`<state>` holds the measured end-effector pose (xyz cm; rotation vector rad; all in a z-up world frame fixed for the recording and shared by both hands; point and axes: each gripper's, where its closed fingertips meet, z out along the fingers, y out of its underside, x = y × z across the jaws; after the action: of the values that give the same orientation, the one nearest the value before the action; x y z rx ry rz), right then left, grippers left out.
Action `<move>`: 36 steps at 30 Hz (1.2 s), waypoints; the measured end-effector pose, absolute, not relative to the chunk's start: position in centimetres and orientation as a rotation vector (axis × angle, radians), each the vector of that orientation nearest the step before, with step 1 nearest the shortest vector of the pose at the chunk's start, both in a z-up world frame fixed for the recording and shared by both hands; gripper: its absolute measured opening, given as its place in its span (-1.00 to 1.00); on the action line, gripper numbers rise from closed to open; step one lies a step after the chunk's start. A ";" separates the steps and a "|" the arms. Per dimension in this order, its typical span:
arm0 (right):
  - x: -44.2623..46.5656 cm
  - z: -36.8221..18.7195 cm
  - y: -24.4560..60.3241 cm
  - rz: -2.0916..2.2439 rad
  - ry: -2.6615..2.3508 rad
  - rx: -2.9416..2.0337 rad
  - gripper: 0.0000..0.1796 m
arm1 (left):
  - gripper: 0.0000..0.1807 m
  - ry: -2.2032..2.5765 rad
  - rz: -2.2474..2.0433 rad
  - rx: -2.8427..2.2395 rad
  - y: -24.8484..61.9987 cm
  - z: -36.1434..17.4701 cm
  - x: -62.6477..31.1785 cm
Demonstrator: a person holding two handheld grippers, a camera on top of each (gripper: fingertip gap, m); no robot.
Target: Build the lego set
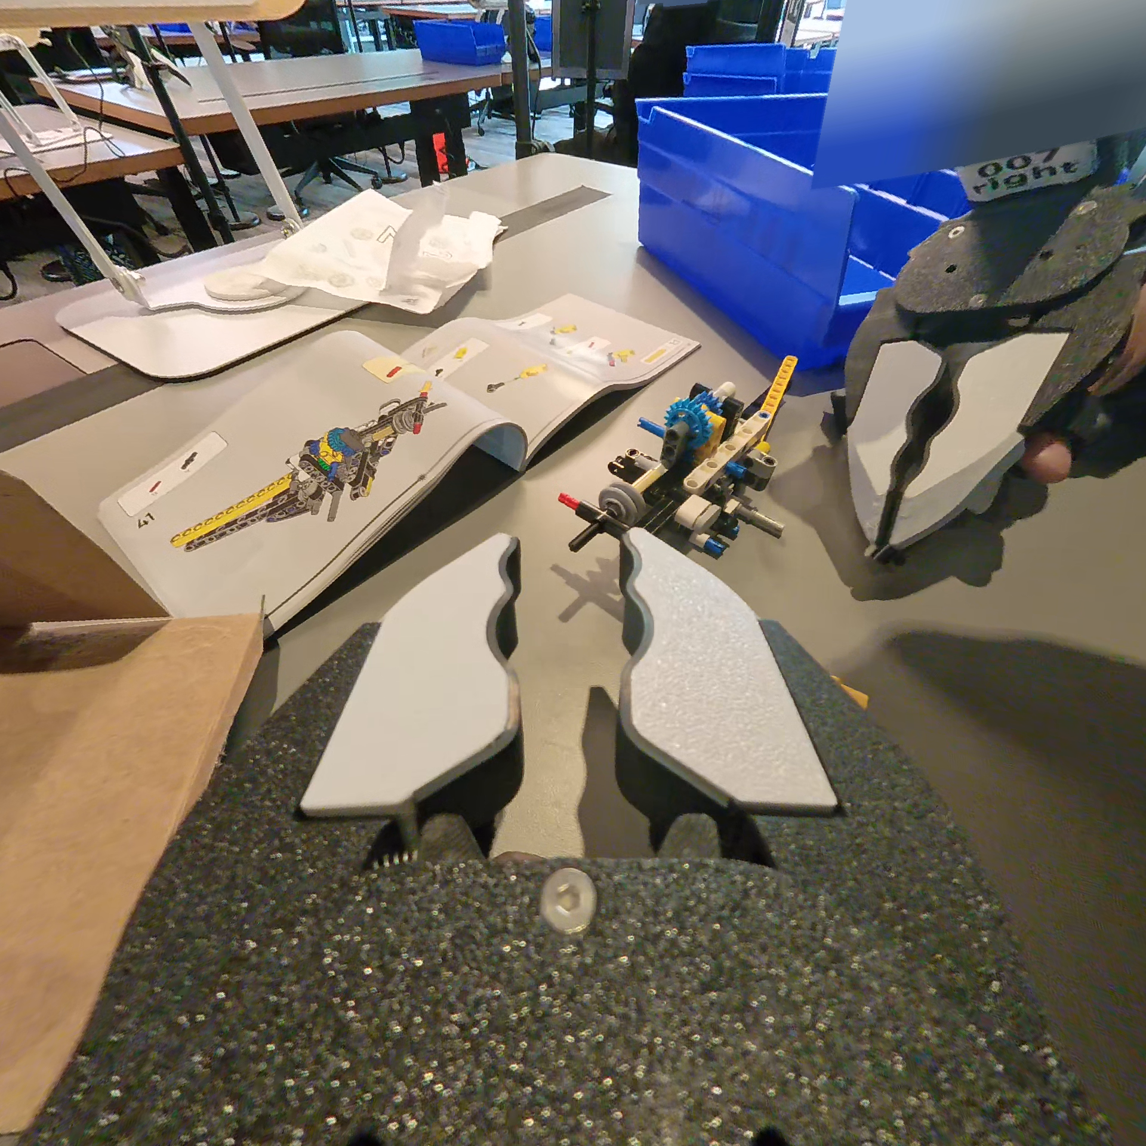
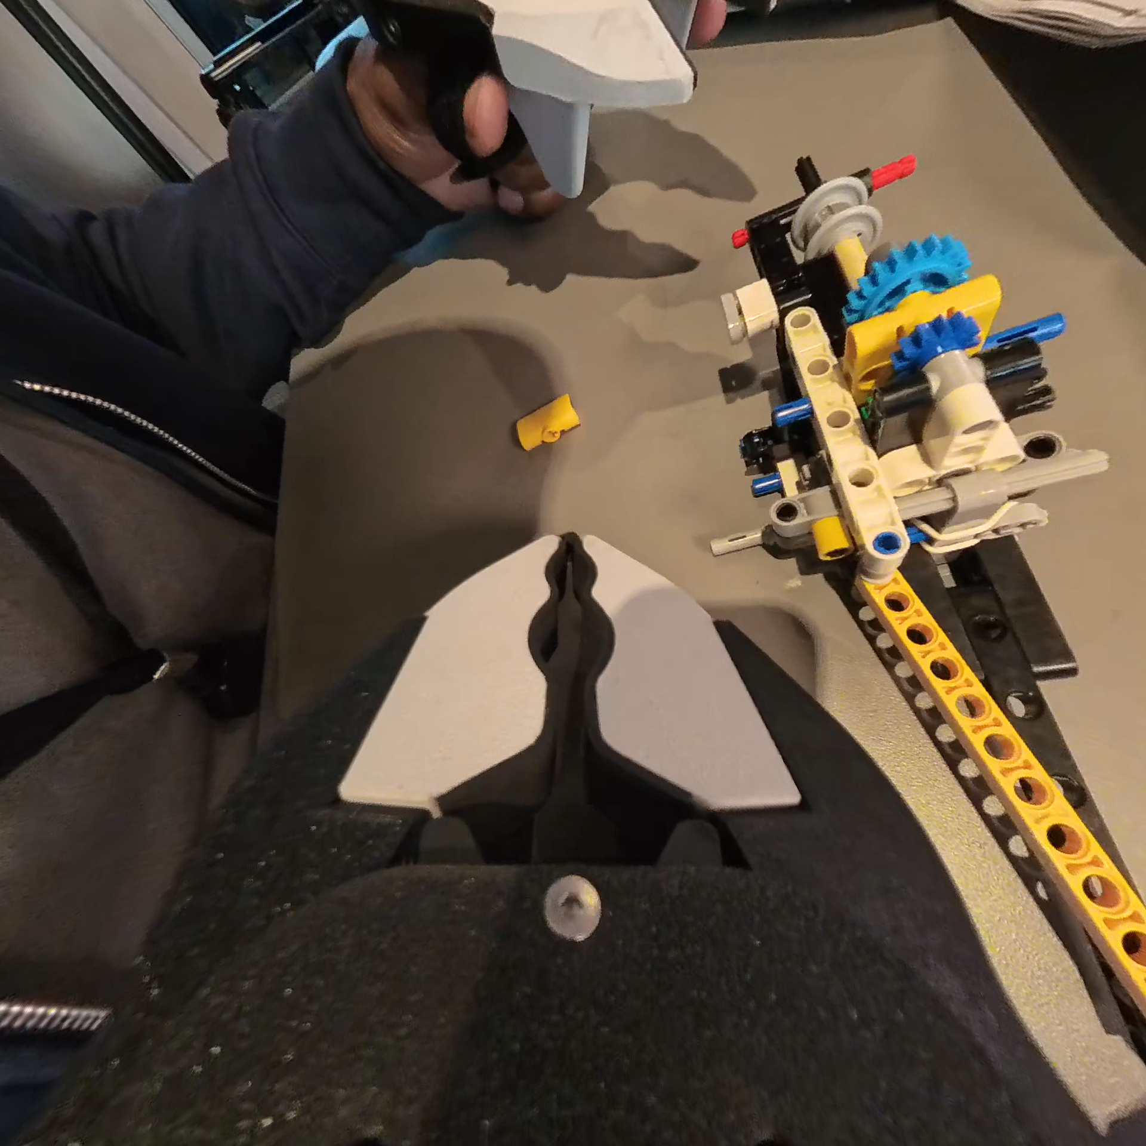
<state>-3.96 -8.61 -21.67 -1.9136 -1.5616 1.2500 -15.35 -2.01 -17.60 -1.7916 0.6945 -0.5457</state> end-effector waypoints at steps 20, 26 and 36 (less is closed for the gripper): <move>-3.9 -22.0 -8.3 1.225 -1.539 -1.944 -0.93 | -0.67 0.693 -0.545 -1.789 -2.0 -17.6 -15.3; -3.9 -22.0 -8.2 1.212 -1.537 -1.943 -0.92 | -0.67 0.690 -0.538 -1.771 -2.0 -17.3 -15.4; -4.0 -22.3 -8.1 1.158 -1.547 -1.953 -0.90 | -0.69 0.662 -0.507 -1.680 -2.3 -15.9 -15.5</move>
<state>-4.04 -8.06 -22.31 -1.9530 -1.5466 1.1577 -15.51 -2.31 -15.86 -1.6795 0.6625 -0.5073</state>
